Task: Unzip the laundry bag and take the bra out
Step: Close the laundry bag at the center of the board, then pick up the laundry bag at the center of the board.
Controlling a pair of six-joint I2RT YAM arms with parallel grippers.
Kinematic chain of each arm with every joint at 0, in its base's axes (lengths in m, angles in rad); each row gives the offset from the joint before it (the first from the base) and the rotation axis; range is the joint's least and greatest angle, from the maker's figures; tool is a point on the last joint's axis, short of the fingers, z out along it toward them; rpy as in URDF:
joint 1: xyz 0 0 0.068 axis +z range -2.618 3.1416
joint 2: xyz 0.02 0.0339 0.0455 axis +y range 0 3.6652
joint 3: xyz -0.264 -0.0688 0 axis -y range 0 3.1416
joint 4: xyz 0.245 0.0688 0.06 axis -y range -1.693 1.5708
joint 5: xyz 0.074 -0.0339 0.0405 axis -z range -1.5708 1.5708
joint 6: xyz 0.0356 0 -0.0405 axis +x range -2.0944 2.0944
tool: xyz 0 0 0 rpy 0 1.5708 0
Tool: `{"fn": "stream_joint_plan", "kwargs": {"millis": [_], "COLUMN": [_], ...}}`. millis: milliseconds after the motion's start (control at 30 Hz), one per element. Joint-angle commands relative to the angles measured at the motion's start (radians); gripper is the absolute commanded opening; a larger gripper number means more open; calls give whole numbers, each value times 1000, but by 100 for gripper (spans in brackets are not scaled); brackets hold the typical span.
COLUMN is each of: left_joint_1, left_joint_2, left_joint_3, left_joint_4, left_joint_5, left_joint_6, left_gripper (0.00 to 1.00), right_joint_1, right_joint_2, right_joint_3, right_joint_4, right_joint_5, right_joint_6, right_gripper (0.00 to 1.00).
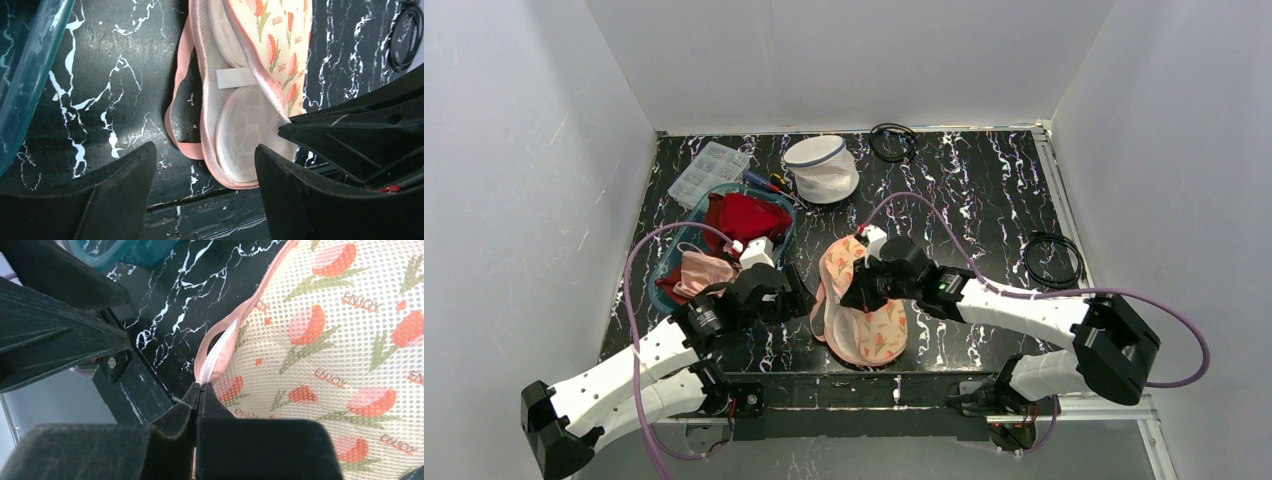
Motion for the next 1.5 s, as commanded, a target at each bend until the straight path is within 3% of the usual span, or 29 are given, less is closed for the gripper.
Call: {"fn": "stream_joint_plan", "kwargs": {"millis": [0, 67, 167, 233, 300, 433, 567, 767, 1033, 1267, 1467], "left_joint_1": [5, 5, 6, 5, 5, 6, 18, 43, 64, 65, 64], "left_joint_2": [-26, -29, -16, -6, -3, 7, 124, 385, 513, 571, 552], "left_joint_3": [-29, -38, -38, -30, -20, -16, -15, 92, 93, 67, 30], "left_joint_4": [-55, -47, -39, -39, -40, -6, 106, 97, 138, 173, 158], "left_joint_5": [-31, -29, -22, -17, -11, 22, 111, 104, 111, 125, 93], "left_joint_6": [-12, -15, -14, -12, -6, 3, 21, 97, 113, 100, 96], "left_gripper": [70, 70, 70, 70, 71, 75, 76, 64, 57, 17, 0], "right_joint_1": [31, 39, 45, 45, 45, 44, 36, 18, 16, 15, 16], "right_joint_2": [29, 36, 21, -22, -87, -256, -418, -515, -542, -572, -628], "right_joint_3": [57, 67, 94, 122, 147, 133, -28, -271, -393, -422, -438], "right_joint_4": [46, 32, -1, -71, -161, -333, -315, -178, -86, -95, -130], "right_joint_5": [29, 18, -26, -16, 27, 256, 383, 399, 400, 420, 445], "right_joint_6": [-32, -40, -48, -64, -85, -116, -32, 144, 208, 226, 234], "right_gripper": [7, 24, 61, 77, 84, 85, 84, 81, 79, 78, 78]}}
